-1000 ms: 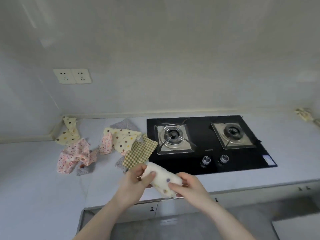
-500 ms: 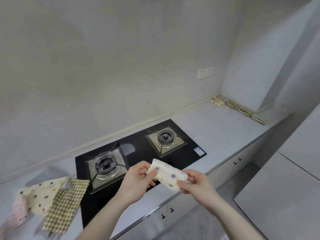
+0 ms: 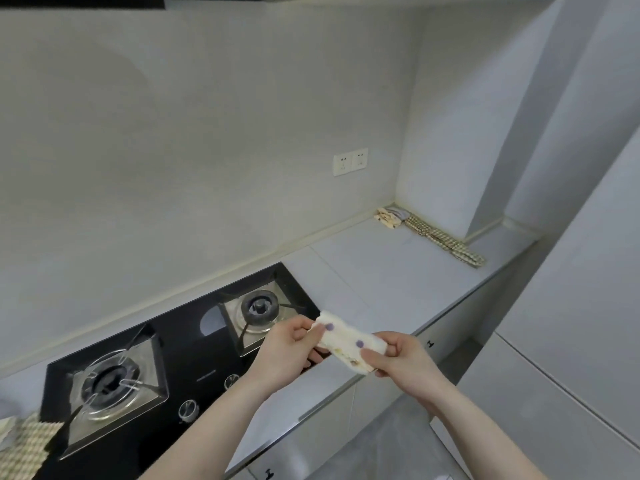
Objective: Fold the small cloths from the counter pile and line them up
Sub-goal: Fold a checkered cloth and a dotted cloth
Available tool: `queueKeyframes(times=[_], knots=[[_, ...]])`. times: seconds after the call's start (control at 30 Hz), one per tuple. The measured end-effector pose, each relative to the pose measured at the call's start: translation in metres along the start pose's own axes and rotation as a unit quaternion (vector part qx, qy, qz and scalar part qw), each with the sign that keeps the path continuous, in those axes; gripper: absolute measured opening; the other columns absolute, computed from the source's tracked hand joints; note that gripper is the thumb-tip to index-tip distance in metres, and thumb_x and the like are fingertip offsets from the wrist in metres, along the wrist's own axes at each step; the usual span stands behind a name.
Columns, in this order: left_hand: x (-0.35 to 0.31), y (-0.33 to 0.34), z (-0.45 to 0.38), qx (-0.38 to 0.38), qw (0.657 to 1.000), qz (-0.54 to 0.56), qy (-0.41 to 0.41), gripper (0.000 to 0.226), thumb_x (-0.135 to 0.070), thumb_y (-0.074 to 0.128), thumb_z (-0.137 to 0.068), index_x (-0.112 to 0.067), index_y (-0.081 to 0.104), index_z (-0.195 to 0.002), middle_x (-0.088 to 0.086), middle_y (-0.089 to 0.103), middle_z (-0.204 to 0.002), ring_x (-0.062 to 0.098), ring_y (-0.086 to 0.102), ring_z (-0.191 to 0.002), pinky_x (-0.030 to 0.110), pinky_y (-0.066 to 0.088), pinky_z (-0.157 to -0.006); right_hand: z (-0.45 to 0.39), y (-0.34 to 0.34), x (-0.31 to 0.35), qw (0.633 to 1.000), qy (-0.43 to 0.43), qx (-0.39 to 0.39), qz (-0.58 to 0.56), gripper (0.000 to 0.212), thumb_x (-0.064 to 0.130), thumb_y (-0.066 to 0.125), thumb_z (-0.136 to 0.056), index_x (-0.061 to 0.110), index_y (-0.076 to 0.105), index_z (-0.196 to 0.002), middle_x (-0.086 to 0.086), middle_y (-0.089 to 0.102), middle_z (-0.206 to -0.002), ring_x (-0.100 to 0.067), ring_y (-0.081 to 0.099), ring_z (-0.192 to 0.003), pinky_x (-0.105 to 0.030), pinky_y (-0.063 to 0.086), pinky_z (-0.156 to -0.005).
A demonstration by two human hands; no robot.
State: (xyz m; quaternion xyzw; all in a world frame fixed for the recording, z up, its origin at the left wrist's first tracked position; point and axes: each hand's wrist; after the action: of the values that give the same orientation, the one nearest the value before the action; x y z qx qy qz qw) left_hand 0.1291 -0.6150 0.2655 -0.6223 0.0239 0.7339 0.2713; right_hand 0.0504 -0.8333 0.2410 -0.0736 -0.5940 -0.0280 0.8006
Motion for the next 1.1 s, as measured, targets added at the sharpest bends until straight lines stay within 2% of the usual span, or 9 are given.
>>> queueKeyframes(times=[0.1, 0.2, 0.27, 0.33, 0.47, 0.57, 0.73, 0.93, 1.1], knots=[[-0.009, 0.017, -0.041, -0.015, 0.999, -0.035, 0.001, 0.029, -0.037, 0.067, -0.099, -0.008, 0.07, -0.099, 0.002, 0.079, -0.081, 0.009, 0.071, -0.067, 0.028, 0.057, -0.068, -0.031, -0.028, -0.005, 1.0, 0.007, 0.009, 0.0, 0.015, 0.008, 0.072, -0.093, 0.011, 0.075, -0.107, -0.007, 0.075, -0.08, -0.014, 0.059, -0.066, -0.025, 0.052, -0.068], [-0.016, 0.032, -0.086, -0.037, 0.999, -0.03, -0.005, 0.04, -0.037, 0.077, -0.091, 0.002, 0.067, -0.093, 0.009, 0.076, -0.073, 0.01, 0.066, -0.057, 0.023, 0.053, -0.058, -0.062, -0.053, -0.007, 1.0, 0.025, -0.006, -0.004, 0.016, 0.008, 0.071, -0.094, 0.009, 0.074, -0.11, -0.003, 0.079, -0.085, -0.008, 0.065, -0.068, -0.022, 0.053, -0.066], [-0.02, 0.041, -0.116, -0.032, 0.999, -0.037, -0.008, 0.05, -0.046, 0.081, -0.086, 0.002, 0.065, -0.088, 0.009, 0.075, -0.069, 0.012, 0.064, -0.055, 0.025, 0.051, -0.057, -0.086, -0.07, -0.01, 0.999, 0.033, -0.02, -0.008, 0.015, 0.01, 0.072, -0.093, 0.009, 0.075, -0.109, -0.007, 0.08, -0.091, -0.01, 0.069, -0.074, -0.022, 0.052, -0.065], [-0.023, 0.049, -0.146, -0.021, 0.997, -0.071, -0.008, 0.055, -0.054, 0.08, -0.083, -0.001, 0.065, -0.085, 0.006, 0.074, -0.066, 0.008, 0.063, -0.055, 0.019, 0.047, -0.055, -0.11, -0.088, -0.012, 0.998, 0.044, -0.037, -0.015, 0.014, 0.012, 0.073, -0.093, 0.009, 0.076, -0.106, -0.006, 0.079, -0.089, -0.012, 0.067, -0.073, -0.022, 0.051, -0.065], [-0.034, 0.061, -0.21, 0.019, 0.991, -0.131, -0.007, 0.04, -0.052, 0.071, -0.091, -0.012, 0.068, -0.086, -0.004, 0.076, -0.07, 0.001, 0.066, -0.059, 0.02, 0.049, -0.06, -0.161, -0.128, -0.017, 0.99, 0.07, -0.116, -0.05, 0.012, 0.01, 0.072, -0.094, 0.005, 0.076, -0.104, -0.008, 0.076, -0.083, -0.013, 0.062, -0.066, -0.02, 0.052, -0.063], [-0.042, 0.065, -0.253, 0.037, 0.988, -0.149, -0.008, 0.032, -0.049, 0.069, -0.093, -0.018, 0.069, -0.088, -0.006, 0.076, -0.075, 0.005, 0.071, -0.068, 0.021, 0.051, -0.059, -0.201, -0.158, -0.029, 0.975, 0.104, -0.164, -0.111, 0.015, 0.006, 0.07, -0.094, 0.005, 0.074, -0.108, -0.009, 0.076, -0.088, -0.014, 0.064, -0.07, -0.019, 0.055, -0.062], [-0.046, 0.069, -0.305, 0.06, 0.977, -0.206, -0.012, 0.026, -0.054, 0.069, -0.089, -0.028, 0.07, -0.089, -0.01, 0.076, -0.082, 0.01, 0.072, -0.078, 0.028, 0.058, -0.07, -0.265, -0.206, -0.045, 0.933, 0.177, -0.216, -0.226, 0.019, -0.002, 0.067, -0.093, 0.003, 0.069, -0.111, -0.014, 0.073, -0.108, -0.024, 0.069, -0.096, -0.031, 0.059, -0.089], [-0.046, 0.077, -0.355, 0.042, 0.966, -0.254, -0.022, 0.017, -0.048, 0.071, -0.087, -0.031, 0.07, -0.09, -0.011, 0.072, -0.09, 0.007, 0.07, -0.082, 0.03, 0.06, -0.079, -0.353, -0.267, -0.063, 0.915, 0.229, -0.253, -0.215, 0.021, 0.001, 0.073, -0.09, 0.005, 0.067, -0.109, -0.011, 0.069, -0.106, -0.02, 0.067, -0.09, -0.027, 0.059, -0.077], [-0.049, 0.095, -0.389, 0.009, 0.965, -0.254, -0.057, 0.013, -0.045, 0.07, -0.087, -0.032, 0.069, -0.092, -0.012, 0.07, -0.094, 0.007, 0.068, -0.085, 0.027, 0.059, -0.079, -0.422, -0.315, -0.078, 0.912, 0.262, -0.28, -0.144, 0.015, 0.008, 0.076, -0.087, 0.001, 0.071, -0.099, -0.009, 0.068, -0.079, -0.018, 0.059, -0.062, -0.022, 0.045, -0.047]])
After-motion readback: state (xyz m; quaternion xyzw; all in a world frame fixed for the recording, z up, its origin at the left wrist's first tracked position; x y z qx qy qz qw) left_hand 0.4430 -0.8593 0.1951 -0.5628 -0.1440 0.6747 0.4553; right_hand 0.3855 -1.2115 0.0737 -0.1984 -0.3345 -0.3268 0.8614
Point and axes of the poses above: each hand's wrist, its own z-axis away from the middle knuckle, its own y-axis out of the palm, x = y × z
